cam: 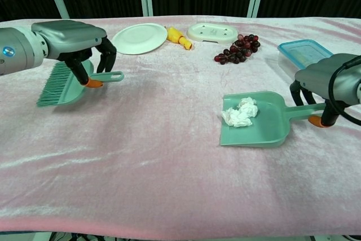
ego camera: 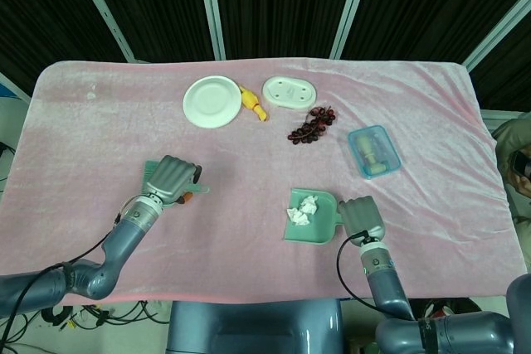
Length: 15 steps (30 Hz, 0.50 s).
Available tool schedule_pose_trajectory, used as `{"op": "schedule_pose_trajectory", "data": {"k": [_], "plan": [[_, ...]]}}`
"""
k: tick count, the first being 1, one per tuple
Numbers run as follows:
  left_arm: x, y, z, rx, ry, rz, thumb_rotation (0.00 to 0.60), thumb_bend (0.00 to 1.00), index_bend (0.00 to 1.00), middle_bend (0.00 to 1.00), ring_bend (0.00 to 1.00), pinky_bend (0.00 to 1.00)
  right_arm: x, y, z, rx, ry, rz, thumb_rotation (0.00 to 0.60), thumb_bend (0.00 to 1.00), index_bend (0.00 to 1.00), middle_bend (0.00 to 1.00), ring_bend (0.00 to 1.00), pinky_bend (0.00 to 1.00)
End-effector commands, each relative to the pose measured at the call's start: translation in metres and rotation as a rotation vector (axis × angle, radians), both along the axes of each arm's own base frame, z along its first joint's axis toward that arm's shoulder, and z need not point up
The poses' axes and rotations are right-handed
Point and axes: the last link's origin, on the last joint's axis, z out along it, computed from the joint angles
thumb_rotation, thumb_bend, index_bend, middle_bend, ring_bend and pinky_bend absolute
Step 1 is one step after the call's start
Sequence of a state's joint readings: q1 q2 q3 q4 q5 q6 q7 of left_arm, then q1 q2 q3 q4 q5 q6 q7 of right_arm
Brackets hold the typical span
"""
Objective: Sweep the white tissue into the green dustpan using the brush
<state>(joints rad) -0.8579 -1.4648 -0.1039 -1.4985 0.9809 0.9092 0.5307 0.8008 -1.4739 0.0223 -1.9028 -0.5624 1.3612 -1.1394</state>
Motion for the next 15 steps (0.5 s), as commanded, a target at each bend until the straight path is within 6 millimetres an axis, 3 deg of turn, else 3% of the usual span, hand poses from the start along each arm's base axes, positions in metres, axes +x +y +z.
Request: {"op": "schedule_pose_trajectory", "data": {"k": [1, 7, 15], "plan": [[-0.0107, -0.0007, 0.0009, 0.009, -0.001, 0.022, 0.6, 0.3, 0.58, 0.61, 0.87, 1.0, 0.0001, -0.0001, 0.0, -0.001, 0.0, 0.0, 0.6, 0.49, 0.71, 0.67, 0.67, 0.76], [-0.0171, -0.0001, 0.0018, 0.018, -0.009, 0.03, 0.6, 0.05, 0.42, 0.48, 0.87, 1.0, 0.0005, -0.0002, -0.0003, 0.0, -0.001, 0.001, 0.6, 0.49, 0.71, 0.67, 0.67, 0.76], [-0.012, -0.0034, 0.0076, 0.035, -0.094, 0.039, 0.6, 0.03, 0.33, 0.42, 0.87, 1.0, -0.0022, 0.001, -0.001, 0.004, 0.001, -0.007, 0.6, 0.49, 0.71, 0.67, 0.67, 0.76]]}}
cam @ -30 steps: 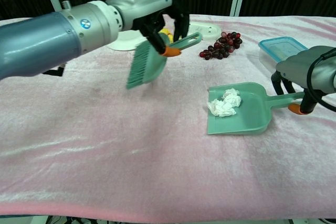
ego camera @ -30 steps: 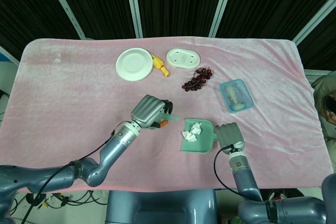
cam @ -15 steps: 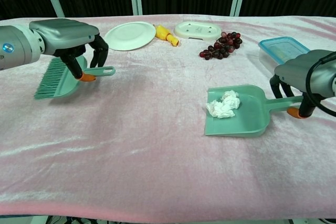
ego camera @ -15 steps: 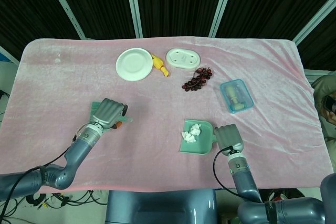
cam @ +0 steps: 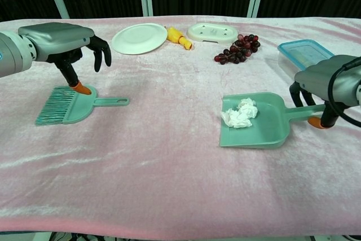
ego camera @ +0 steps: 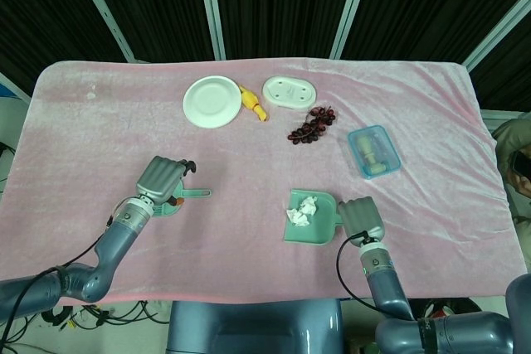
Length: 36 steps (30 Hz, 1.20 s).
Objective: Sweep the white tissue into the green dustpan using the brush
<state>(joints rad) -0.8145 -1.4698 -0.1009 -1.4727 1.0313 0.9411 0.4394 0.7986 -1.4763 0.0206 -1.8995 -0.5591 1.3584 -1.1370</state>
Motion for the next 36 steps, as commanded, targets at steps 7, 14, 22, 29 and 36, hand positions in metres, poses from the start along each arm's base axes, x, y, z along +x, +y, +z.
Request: {"op": "schedule_pose_trajectory", "data": {"k": [7, 14, 22, 29, 36], "plan": [[-0.001, -0.005, 0.017, 0.04, -0.075, 0.006, 0.6, 0.03, 0.33, 0.42, 0.87, 1.0, -0.005, 0.002, 0.001, -0.004, 0.017, -0.005, 0.6, 0.39, 0.67, 0.55, 0.64, 0.76], [-0.007, -0.009, 0.025, 0.042, -0.081, 0.015, 0.6, 0.03, 0.33, 0.42, 0.87, 1.0, -0.01, 0.007, 0.0, -0.01, 0.048, -0.013, 0.6, 0.27, 0.44, 0.37, 0.62, 0.76], [-0.006, -0.023, 0.031, 0.018, -0.117, 0.002, 0.6, 0.03, 0.33, 0.42, 0.87, 1.0, -0.011, 0.007, 0.002, -0.03, 0.055, -0.018, 0.6, 0.22, 0.37, 0.31, 0.61, 0.76], [-0.006, -0.042, 0.042, 0.01, -0.136, -0.035, 0.6, 0.03, 0.33, 0.41, 0.86, 1.0, -0.014, 0.011, 0.01, -0.049, 0.057, -0.011, 0.6, 0.2, 0.31, 0.29, 0.61, 0.76], [-0.027, -0.078, 0.077, 0.08, -0.162, -0.036, 0.6, 0.03, 0.33, 0.39, 0.78, 0.98, -0.024, 0.019, 0.052, -0.121, 0.027, 0.006, 0.6, 0.19, 0.29, 0.28, 0.59, 0.76]]}}
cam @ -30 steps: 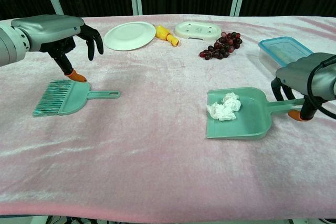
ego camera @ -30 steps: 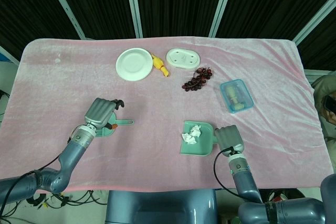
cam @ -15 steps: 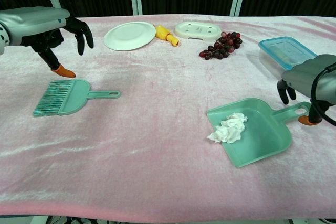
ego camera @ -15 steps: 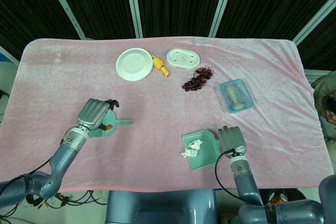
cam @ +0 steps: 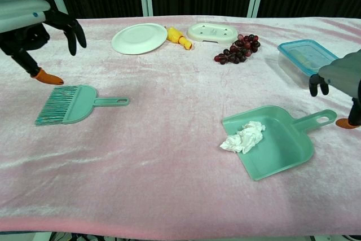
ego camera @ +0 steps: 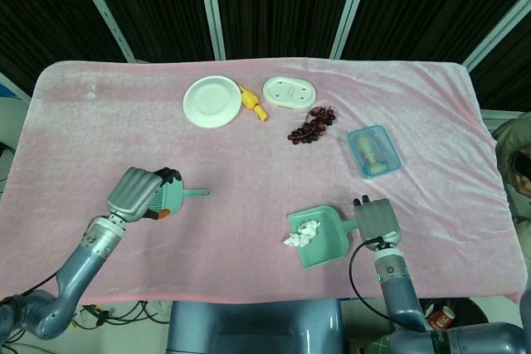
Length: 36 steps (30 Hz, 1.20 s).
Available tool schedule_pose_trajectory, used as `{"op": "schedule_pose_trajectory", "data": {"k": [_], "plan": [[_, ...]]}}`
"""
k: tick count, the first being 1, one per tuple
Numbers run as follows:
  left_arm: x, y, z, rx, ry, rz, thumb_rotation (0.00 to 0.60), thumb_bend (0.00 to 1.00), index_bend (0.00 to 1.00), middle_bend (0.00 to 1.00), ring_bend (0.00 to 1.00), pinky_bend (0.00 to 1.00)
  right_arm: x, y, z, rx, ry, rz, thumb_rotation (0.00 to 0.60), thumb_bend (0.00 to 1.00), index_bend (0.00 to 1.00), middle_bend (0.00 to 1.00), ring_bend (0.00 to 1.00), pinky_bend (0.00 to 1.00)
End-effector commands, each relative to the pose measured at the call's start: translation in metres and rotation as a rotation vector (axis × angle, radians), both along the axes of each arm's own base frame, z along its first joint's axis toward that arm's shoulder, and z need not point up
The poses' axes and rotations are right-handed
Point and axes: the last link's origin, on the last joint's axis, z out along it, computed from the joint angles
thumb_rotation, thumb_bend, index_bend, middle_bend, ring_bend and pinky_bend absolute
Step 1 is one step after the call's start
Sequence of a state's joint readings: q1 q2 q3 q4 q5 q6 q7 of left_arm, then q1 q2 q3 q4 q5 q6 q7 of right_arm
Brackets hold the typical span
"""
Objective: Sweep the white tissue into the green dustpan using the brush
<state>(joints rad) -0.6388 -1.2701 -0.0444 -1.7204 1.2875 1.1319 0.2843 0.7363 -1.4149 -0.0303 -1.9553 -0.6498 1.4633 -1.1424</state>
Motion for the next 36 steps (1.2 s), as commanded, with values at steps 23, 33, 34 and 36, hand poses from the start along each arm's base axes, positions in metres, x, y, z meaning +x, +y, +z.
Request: {"op": "schedule_pose_trajectory", "data": {"k": [23, 33, 34, 36], "plan": [[-0.106, -0.124, 0.084, 0.226, 0.027, 0.157, 0.6, 0.01, 0.0, 0.0, 0.0, 0.02, -0.102, 0.095, 0.144, -0.254, -0.334, 0.008, 0.6, 0.06, 0.0, 0.0, 0.0, 0.19], [-0.127, -0.136, 0.098, 0.33, 0.003, 0.145, 0.6, 0.01, 0.0, 0.0, 0.0, 0.02, -0.136, 0.111, 0.162, -0.418, -0.417, 0.088, 0.6, 0.06, 0.0, 0.0, 0.0, 0.19], [-0.128, -0.136, 0.099, 0.333, 0.002, 0.147, 0.6, 0.01, 0.0, 0.0, 0.0, 0.02, -0.136, 0.11, 0.163, -0.426, -0.423, 0.091, 0.6, 0.06, 0.0, 0.0, 0.0, 0.19], [-0.128, -0.135, 0.1, 0.337, -0.003, 0.148, 0.6, 0.01, 0.0, 0.0, 0.0, 0.02, -0.138, 0.111, 0.163, -0.433, -0.427, 0.092, 0.6, 0.06, 0.0, 0.0, 0.0, 0.19]]}}
